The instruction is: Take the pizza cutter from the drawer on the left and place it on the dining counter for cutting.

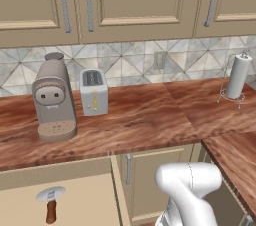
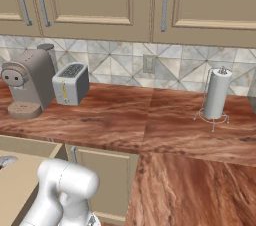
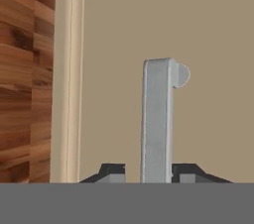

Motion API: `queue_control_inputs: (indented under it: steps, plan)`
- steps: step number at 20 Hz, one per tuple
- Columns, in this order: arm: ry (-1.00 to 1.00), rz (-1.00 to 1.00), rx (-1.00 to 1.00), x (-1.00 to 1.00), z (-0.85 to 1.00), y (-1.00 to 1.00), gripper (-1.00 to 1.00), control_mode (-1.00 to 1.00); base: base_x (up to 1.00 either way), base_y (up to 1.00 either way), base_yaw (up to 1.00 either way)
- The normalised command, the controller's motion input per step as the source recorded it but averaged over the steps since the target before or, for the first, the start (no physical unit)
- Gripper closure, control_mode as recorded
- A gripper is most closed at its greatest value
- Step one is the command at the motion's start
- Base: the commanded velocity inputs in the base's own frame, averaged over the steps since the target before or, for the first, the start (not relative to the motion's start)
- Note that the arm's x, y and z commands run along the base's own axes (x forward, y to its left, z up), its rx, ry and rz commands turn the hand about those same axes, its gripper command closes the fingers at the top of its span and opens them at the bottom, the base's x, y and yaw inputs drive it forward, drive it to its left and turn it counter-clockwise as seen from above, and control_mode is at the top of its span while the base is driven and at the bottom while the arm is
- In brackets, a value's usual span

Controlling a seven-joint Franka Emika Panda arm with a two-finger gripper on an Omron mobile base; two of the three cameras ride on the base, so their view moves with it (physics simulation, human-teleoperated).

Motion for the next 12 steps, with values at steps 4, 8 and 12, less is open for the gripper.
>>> queue_control_inputs:
  steps: [4,8,12]
  plan:
    - [0.02,0.00,0.00,-0.09,-0.01,0.00,1.00,-1.00,0.00,0.00,0.00]
    - [0.01,0.00,0.00,0.00,0.00,0.00,1.00,-1.00,0.00,0.00,0.00]
    - [0.00,0.00,0.00,-0.02,0.00,0.00,-1.00,-1.00,0.00,0.00,0.00]
